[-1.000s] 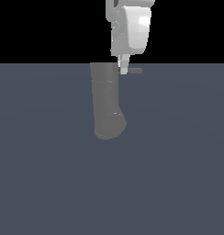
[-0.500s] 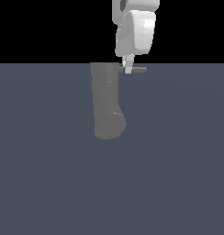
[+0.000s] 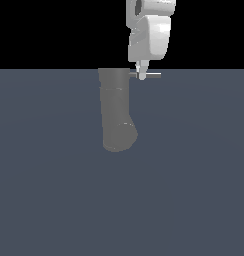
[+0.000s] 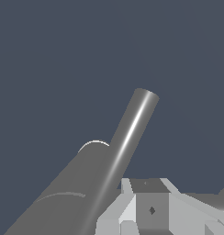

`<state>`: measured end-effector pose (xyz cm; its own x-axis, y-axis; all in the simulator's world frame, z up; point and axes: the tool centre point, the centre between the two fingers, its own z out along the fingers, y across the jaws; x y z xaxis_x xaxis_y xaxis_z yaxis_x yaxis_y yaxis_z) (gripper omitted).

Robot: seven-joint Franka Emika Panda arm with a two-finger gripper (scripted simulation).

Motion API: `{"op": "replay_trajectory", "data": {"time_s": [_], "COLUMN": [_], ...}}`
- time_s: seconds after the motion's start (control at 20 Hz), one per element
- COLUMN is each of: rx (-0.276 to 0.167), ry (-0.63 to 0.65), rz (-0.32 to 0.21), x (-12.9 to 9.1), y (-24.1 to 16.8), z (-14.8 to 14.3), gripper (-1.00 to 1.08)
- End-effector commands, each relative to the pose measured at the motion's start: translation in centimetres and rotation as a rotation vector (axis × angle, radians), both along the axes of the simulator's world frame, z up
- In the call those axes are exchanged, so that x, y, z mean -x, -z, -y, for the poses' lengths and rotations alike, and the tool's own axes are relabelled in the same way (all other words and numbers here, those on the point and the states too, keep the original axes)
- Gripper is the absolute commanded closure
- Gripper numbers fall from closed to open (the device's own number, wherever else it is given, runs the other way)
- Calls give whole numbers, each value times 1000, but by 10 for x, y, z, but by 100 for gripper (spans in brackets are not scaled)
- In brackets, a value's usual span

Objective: Turn on the faucet by rotating a designated handle.

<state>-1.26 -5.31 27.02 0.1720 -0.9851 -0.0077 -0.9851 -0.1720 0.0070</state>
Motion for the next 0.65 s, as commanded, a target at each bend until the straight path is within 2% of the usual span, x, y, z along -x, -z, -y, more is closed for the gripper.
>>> {"op": "replay_trajectory", "data": {"time_s": [0.0, 0.6], "rx": [6, 7], "ry": [42, 53], "rz": [8, 8], "x": [-6, -24], "y": [0, 0], "z": [28, 48], "gripper": [108, 108]}}
